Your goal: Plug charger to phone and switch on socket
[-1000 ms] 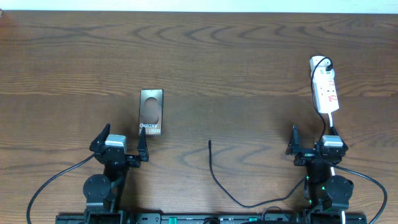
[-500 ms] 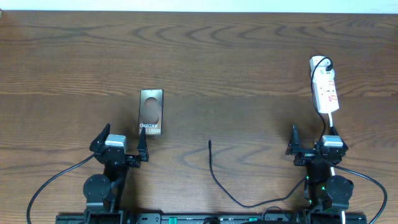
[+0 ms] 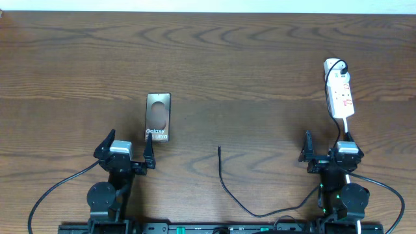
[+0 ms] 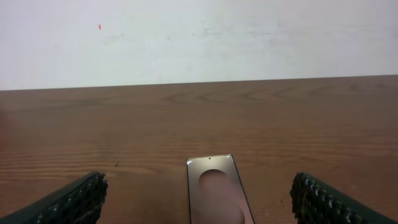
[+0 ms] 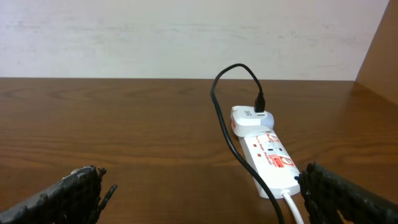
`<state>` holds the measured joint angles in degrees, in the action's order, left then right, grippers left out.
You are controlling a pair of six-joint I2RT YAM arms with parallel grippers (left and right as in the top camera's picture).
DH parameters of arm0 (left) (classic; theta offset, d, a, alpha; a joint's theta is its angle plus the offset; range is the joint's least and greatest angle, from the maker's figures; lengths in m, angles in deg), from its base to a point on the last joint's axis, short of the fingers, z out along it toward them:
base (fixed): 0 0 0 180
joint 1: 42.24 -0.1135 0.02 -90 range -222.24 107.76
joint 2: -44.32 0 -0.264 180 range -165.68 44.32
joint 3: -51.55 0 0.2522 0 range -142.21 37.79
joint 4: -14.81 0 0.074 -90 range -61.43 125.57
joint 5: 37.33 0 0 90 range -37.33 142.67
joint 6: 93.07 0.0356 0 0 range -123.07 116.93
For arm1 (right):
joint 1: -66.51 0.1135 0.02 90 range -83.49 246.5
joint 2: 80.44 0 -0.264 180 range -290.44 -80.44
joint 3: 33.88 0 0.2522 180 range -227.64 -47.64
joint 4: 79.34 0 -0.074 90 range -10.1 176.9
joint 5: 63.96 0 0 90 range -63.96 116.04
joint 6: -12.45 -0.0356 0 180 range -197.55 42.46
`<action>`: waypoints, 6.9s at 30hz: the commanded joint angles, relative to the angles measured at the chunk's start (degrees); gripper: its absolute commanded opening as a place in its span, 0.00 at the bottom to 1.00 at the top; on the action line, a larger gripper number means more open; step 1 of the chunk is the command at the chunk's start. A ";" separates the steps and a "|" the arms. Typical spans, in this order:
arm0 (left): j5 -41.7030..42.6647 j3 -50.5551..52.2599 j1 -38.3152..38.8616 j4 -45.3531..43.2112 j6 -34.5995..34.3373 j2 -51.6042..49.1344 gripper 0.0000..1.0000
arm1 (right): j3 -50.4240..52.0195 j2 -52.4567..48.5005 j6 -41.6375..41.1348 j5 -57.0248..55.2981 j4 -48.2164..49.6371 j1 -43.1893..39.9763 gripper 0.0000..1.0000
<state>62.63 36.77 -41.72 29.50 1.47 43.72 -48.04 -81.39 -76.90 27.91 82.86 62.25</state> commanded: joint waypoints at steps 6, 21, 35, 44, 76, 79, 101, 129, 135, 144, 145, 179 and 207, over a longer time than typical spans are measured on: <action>0.96 0.79 -0.24 2.25 0.15 0.37 0.95 | 0.09 0.28 0.04 -0.44 -0.26 0.55 0.99; 0.96 0.79 -0.24 2.25 0.17 0.37 0.95 | 0.09 0.28 0.04 -0.44 -0.26 0.55 0.99; 0.96 0.15 -0.24 1.22 -0.33 0.37 0.95 | 0.09 0.28 0.04 -0.44 -0.26 0.55 0.99; 0.94 -3.91 -0.24 2.08 -1.81 -4.57 0.95 | 0.09 0.28 0.04 -0.44 -0.26 0.55 0.99; -2.12 -69.11 -0.24 47.12 -1.79 -78.95 0.95 | 0.09 0.28 0.04 -0.44 -0.26 0.55 0.99; -2.03 -69.88 -0.22 49.70 -1.79 -80.72 0.95 | 0.09 0.28 0.04 -0.44 -0.26 0.55 0.99; -1.42 -69.88 -0.17 50.23 -1.79 -80.87 0.98 | 0.09 0.28 0.04 -0.44 -0.26 0.55 0.99; -1.66 -80.63 -0.17 57.68 -1.31 -99.38 0.98 | 0.09 0.28 0.04 -0.44 -0.26 0.55 0.99; -1.64 -79.45 -0.17 56.57 -1.33 -99.65 0.98 | 0.09 0.28 0.04 -0.44 -0.26 0.55 0.99; -1.44 -79.45 0.72 56.57 -1.36 -104.04 0.98 | 0.09 0.28 0.04 -0.44 -0.26 0.55 0.99; -1.46 -79.45 1.25 56.41 -1.33 -104.50 0.98 | 0.09 0.28 0.04 -0.44 -0.26 0.55 0.99; -1.62 -74.95 4.24 46.88 -1.81 -111.82 0.98 | 0.09 0.28 0.04 -0.44 -0.26 0.55 0.99; -3.39 -74.95 7.54 45.66 -2.89 -111.82 0.98 | 0.09 0.28 0.04 -0.44 -0.26 0.55 0.99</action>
<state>60.01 -38.61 -34.14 75.38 -0.76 -67.55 -48.04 -81.43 -76.92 27.69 82.84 62.28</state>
